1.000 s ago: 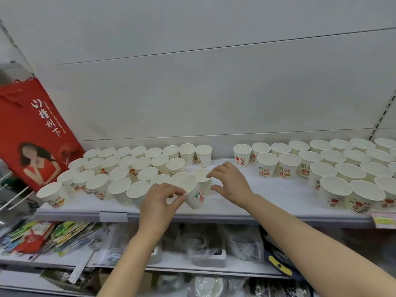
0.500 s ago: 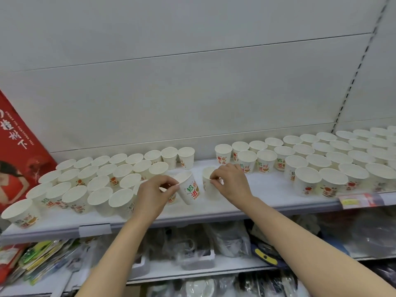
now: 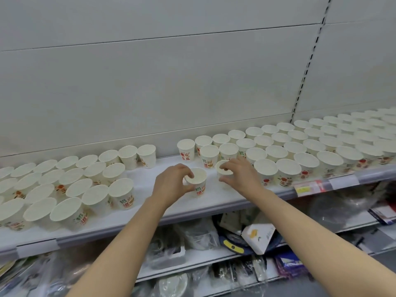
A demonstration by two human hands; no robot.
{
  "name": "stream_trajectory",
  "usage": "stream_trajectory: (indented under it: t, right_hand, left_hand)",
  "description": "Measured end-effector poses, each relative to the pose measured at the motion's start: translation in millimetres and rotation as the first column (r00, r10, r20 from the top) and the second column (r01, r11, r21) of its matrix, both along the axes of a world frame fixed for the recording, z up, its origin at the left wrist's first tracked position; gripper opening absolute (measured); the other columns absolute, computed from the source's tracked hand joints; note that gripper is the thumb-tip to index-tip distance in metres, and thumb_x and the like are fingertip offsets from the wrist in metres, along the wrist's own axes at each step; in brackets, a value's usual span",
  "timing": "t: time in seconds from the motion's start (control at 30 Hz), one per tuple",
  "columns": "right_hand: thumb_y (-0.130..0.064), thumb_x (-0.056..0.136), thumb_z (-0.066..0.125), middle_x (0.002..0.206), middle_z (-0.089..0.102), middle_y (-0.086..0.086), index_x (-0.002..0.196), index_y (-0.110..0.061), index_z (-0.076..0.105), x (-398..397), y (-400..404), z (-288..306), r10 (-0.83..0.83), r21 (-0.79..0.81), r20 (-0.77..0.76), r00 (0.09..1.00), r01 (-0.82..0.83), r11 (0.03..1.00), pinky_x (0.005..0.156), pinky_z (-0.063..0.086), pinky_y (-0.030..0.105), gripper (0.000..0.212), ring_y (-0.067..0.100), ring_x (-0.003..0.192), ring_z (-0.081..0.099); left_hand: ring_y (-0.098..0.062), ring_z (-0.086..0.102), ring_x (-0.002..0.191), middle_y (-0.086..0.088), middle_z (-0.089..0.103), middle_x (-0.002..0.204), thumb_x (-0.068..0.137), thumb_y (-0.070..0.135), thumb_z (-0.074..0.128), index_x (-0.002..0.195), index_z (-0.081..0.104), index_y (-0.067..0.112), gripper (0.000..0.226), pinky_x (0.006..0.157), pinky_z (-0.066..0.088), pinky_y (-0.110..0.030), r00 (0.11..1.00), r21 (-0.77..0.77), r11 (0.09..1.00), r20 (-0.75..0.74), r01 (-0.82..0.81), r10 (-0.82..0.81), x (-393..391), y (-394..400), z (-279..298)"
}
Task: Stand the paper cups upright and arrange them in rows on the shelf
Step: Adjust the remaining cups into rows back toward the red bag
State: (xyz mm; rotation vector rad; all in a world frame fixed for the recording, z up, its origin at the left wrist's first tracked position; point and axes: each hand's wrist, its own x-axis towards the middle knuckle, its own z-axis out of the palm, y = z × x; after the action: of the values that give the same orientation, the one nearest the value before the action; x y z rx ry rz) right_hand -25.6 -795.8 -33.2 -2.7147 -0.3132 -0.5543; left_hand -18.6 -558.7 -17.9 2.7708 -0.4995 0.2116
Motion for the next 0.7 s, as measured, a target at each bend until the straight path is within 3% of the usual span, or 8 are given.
stream_trajectory:
  t: [0.1, 0.37, 0.53, 0.6, 0.7]
  right_hand:
    - [-0.023, 0.069, 0.080, 0.095, 0.067, -0.002, 0.097, -0.019, 0.072, -0.6, -24.9, 3.8, 0.073, -0.042, -0.021, 0.997, -0.074, 0.996, 0.077, 0.042, 0.036, 0.030, 0.024, 0.093, 0.051]
    - [-0.018, 0.077, 0.070, 0.079, 0.067, -0.004, 0.080, -0.020, 0.072, 12.1, -46.4, 6.1, 0.097, -0.115, -0.082, 0.992, -0.106, 0.988, 0.068, 0.027, 0.030, 0.004, 0.021, 0.084, 0.045]
    - [-0.021, 0.078, 0.069, 0.081, 0.068, -0.001, 0.082, -0.019, 0.072, 23.0, -50.4, 11.7, 0.110, -0.150, -0.076, 0.991, -0.120, 0.981, 0.069, 0.030, 0.030, 0.005, 0.023, 0.083, 0.048]
    - [-0.025, 0.076, 0.072, 0.085, 0.069, -0.003, 0.088, -0.020, 0.072, 24.8, -55.2, 14.7, 0.122, -0.138, -0.084, 0.989, -0.132, 0.982, 0.074, 0.037, 0.034, 0.013, 0.022, 0.086, 0.048]
    - [-0.030, 0.071, 0.077, 0.091, 0.067, -0.008, 0.095, -0.024, 0.071, 24.1, -70.7, 16.6, 0.158, -0.140, -0.078, 0.984, -0.168, 0.976, 0.078, 0.034, 0.033, 0.025, 0.021, 0.091, 0.048]
  left_hand:
    - [-0.011, 0.046, 0.104, 0.016, 0.057, 0.119, 0.072, 0.054, 0.077, 0.103, 0.067, 0.036, 0.037, 0.078, 0.043, -0.024, 0.996, 0.042, 0.999, 0.090, 0.009, -0.013, -5.6, -7.3, -2.1]
    - [-0.011, 0.050, 0.093, 0.011, 0.068, 0.102, 0.086, 0.043, 0.068, 0.096, 0.073, 0.030, 0.017, 0.067, 0.039, -0.025, 0.995, 0.021, 0.999, 0.091, -0.029, 0.027, 4.1, -45.4, -5.6]
    - [-0.013, 0.049, 0.098, 0.009, 0.067, 0.105, 0.085, 0.039, 0.070, 0.095, 0.073, 0.028, 0.014, 0.073, 0.041, -0.027, 0.998, -0.019, 1.000, 0.056, -0.018, 0.019, 15.2, -66.5, -4.2]
    - [-0.012, 0.048, 0.102, 0.011, 0.066, 0.111, 0.084, 0.039, 0.073, 0.097, 0.072, 0.029, 0.016, 0.077, 0.041, -0.027, 0.998, -0.040, 0.999, 0.057, -0.011, 0.014, 17.2, -70.9, -4.3]
    - [-0.012, 0.044, 0.108, 0.015, 0.062, 0.114, 0.080, 0.042, 0.075, 0.096, 0.071, 0.031, 0.020, 0.076, 0.040, -0.027, 0.995, -0.054, 0.998, 0.100, -0.020, 0.026, 17.8, -73.8, -6.2]
